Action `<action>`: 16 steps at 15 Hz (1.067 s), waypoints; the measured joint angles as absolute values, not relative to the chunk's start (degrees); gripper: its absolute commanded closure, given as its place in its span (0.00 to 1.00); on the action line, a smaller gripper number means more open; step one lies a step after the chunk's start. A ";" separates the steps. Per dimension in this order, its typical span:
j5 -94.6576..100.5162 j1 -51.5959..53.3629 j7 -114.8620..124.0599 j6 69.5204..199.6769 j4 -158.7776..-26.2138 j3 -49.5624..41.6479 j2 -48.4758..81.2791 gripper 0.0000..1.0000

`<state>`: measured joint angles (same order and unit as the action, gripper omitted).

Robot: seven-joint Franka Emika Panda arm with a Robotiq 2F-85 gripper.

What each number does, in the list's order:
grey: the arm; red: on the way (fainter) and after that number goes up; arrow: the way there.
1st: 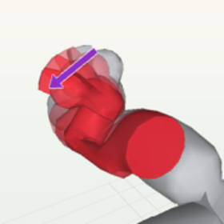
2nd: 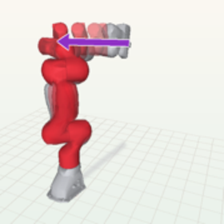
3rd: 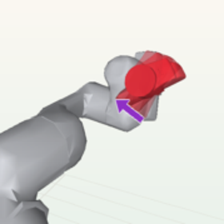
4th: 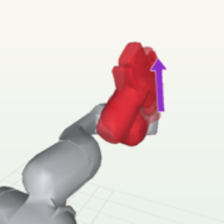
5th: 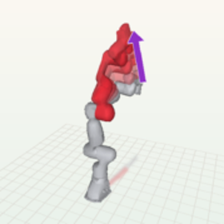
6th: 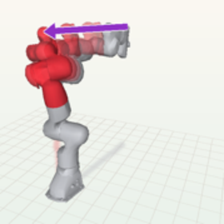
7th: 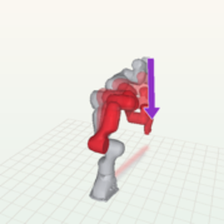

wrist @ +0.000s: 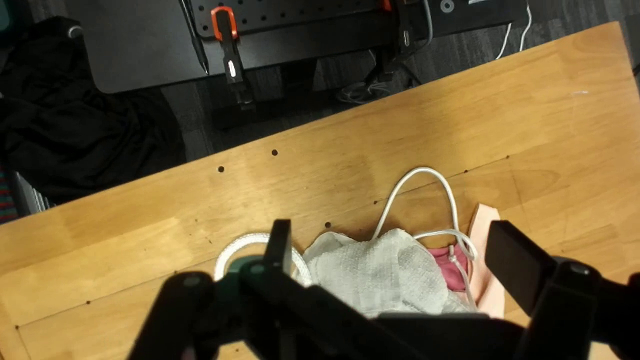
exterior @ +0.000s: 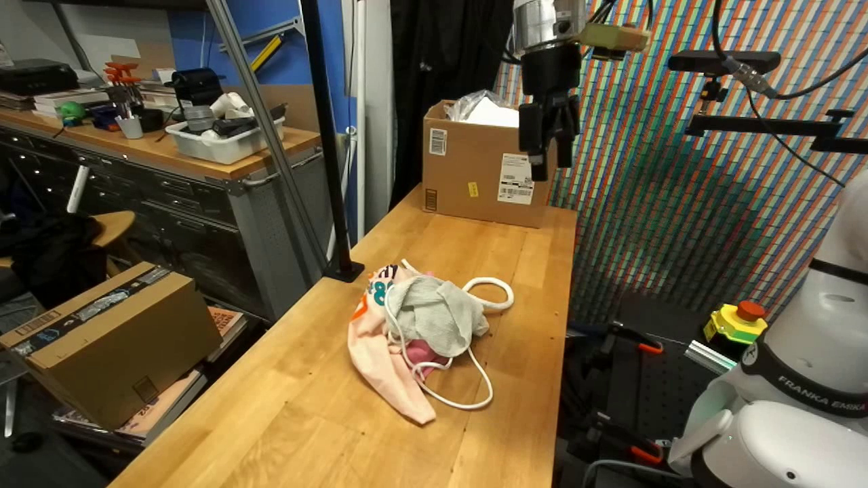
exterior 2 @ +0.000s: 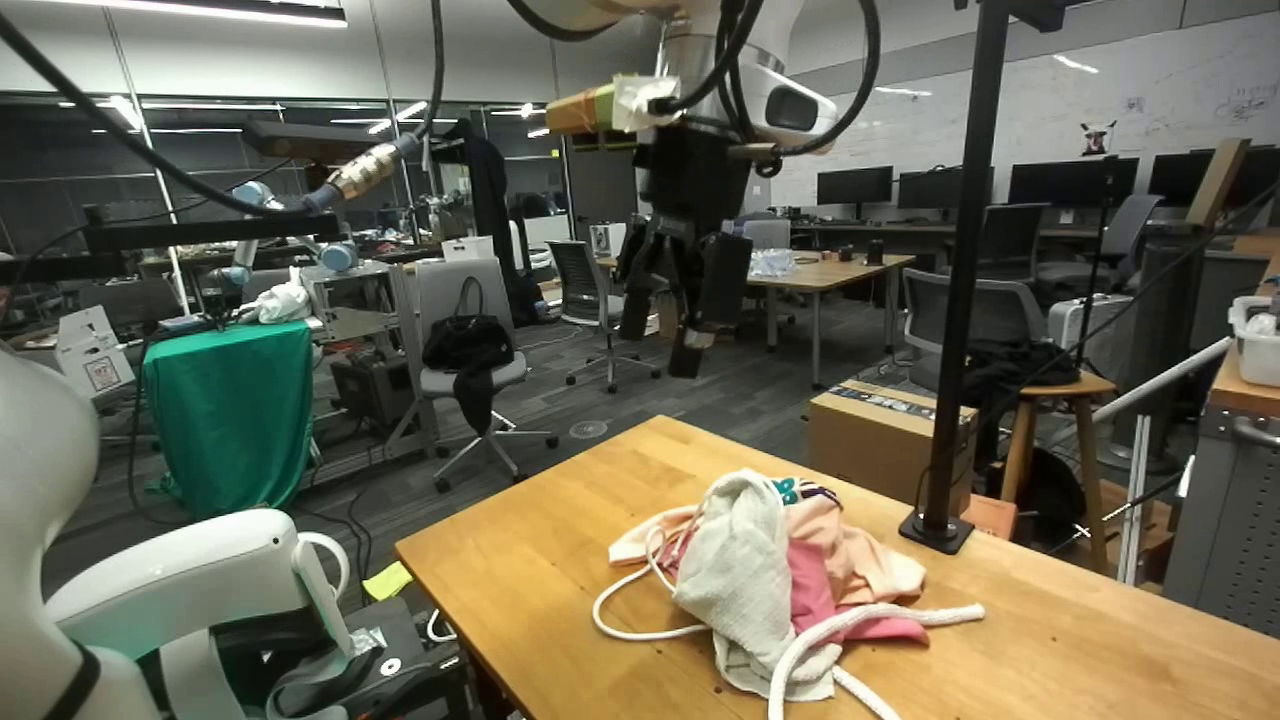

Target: Separate the items on the table

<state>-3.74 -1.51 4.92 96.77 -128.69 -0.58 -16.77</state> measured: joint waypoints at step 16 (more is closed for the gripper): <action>-3.87 4.05 5.10 142.15 -130.16 4.06 13.94 0.00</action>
<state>-3.87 4.05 5.10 142.15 -130.16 4.06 13.94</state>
